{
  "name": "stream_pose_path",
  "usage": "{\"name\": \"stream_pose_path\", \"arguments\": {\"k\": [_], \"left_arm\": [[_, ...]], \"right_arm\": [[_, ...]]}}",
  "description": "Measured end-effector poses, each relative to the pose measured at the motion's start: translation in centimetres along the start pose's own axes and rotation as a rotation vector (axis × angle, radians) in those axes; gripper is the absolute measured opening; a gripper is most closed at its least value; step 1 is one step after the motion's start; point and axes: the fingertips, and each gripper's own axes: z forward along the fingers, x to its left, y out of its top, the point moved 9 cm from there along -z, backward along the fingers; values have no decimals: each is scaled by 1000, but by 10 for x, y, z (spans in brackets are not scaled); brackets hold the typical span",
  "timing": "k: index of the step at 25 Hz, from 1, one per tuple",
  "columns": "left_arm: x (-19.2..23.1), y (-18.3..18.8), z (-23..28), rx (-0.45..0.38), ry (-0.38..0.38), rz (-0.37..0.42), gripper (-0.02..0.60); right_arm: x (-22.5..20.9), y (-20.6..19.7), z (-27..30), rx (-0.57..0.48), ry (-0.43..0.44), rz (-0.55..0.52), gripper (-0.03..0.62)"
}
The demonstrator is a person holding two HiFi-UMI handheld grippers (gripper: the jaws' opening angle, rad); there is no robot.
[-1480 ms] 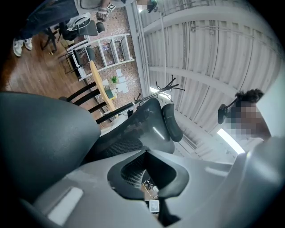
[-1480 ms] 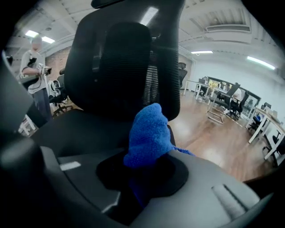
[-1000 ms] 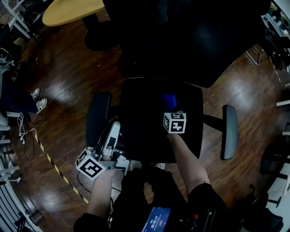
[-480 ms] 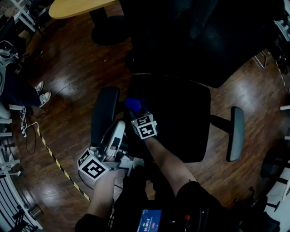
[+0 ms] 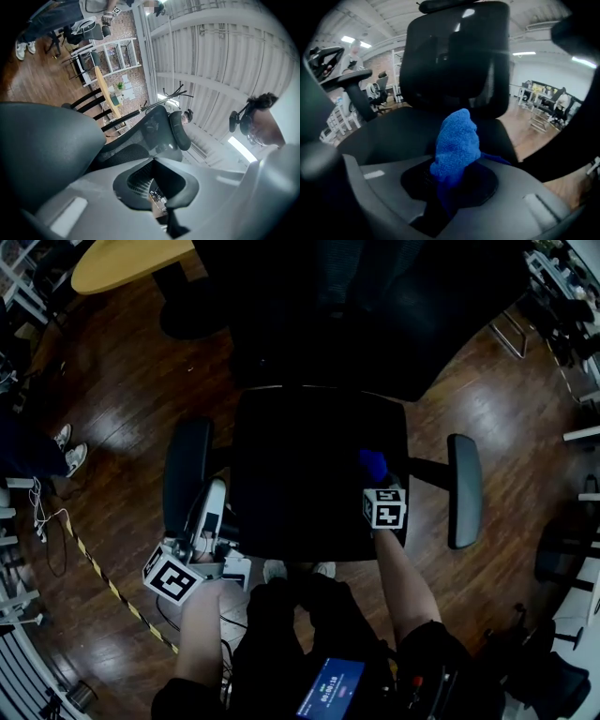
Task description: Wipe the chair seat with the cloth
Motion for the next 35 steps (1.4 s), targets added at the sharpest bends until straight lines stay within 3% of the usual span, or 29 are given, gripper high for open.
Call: {"name": "stream_pose_path", "arguments": {"k": [2, 4, 13, 16, 21, 26, 30, 35], "left_arm": [[-1, -2, -1, 6, -5, 1, -8], [-1, -5, -3, 9, -4, 0, -8], [-7, -12, -5, 1, -12, -2, -8], [-6, -11, -6, -5, -12, -4, -8], [-10, -8, -8, -11, -20, 4, -8], [-12, -8, -10, -19, -17, 11, -8], [-9, -9, -14, -15, -9, 15, -8], [-3, -13, -13, -2, -5, 14, -8]], "right_arm": [[-40, -6, -21, -9, -93, 39, 83], [-61, -11, -31, -33, -126, 100, 83], [-54, -9, -28, -71, -170, 107, 83], [1, 11, -18, -122, -48, 81, 83], [155, 47, 3, -171, 286, 50, 83], [279, 39, 15, -91, 543, -36, 83], [304, 20, 18, -94, 598, -83, 83], [268, 8, 19, -71, 504, -74, 83]]}}
